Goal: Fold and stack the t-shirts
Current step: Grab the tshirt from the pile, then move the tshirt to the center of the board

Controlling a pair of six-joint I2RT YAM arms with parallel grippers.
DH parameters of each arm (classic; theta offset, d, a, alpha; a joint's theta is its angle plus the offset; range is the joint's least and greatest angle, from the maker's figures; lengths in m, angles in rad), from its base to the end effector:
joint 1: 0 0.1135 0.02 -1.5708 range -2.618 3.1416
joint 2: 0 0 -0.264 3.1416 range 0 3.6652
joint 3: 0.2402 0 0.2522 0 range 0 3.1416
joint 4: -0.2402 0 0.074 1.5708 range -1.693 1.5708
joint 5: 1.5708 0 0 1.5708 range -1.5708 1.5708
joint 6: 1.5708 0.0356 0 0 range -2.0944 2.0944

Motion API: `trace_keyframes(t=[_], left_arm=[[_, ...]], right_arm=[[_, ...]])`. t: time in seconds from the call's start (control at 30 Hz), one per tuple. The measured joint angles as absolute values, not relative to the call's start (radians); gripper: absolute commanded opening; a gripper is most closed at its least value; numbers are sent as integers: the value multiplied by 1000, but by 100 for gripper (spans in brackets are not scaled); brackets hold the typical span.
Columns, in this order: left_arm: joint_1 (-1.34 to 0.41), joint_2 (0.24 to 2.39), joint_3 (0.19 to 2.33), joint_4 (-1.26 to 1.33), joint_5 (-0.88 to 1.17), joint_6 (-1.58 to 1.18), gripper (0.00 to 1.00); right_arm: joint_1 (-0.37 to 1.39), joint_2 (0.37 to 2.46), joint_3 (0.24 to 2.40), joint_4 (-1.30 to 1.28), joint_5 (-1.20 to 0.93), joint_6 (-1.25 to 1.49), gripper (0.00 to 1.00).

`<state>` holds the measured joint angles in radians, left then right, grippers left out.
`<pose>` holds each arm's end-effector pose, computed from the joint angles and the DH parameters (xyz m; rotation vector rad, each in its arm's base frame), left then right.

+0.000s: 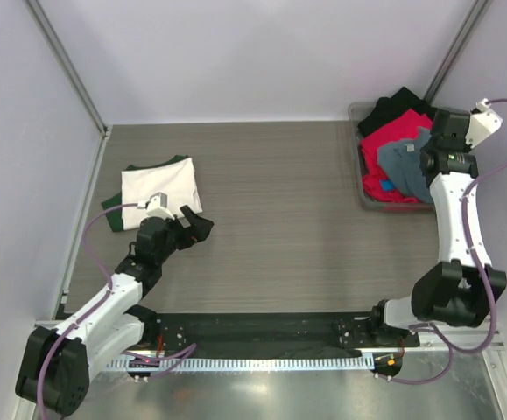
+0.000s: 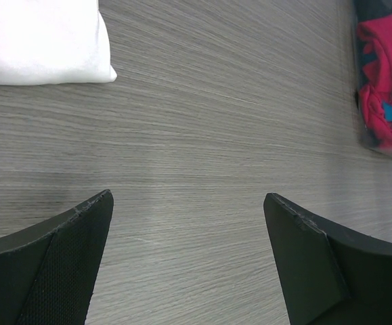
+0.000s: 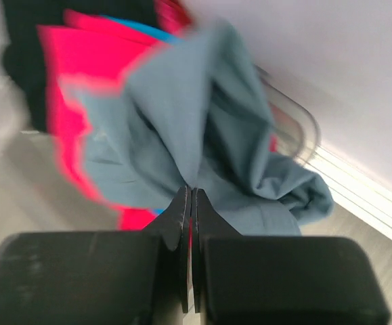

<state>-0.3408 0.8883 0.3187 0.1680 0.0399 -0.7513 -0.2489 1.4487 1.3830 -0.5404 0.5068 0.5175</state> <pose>0.1814 -0.0658 0.1940 -0.3912 2.0122 -0.7393 0.3084 -0.0962 0.3594 1.0479 1.8388 -0.3912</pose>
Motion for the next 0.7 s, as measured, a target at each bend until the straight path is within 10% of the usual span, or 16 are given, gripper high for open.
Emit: trace_keyframes(t=[0.7], left_arm=[[-358, 881, 324, 167, 38, -729, 91]], right_arm=[[358, 1419, 2121, -709, 108, 441, 1]])
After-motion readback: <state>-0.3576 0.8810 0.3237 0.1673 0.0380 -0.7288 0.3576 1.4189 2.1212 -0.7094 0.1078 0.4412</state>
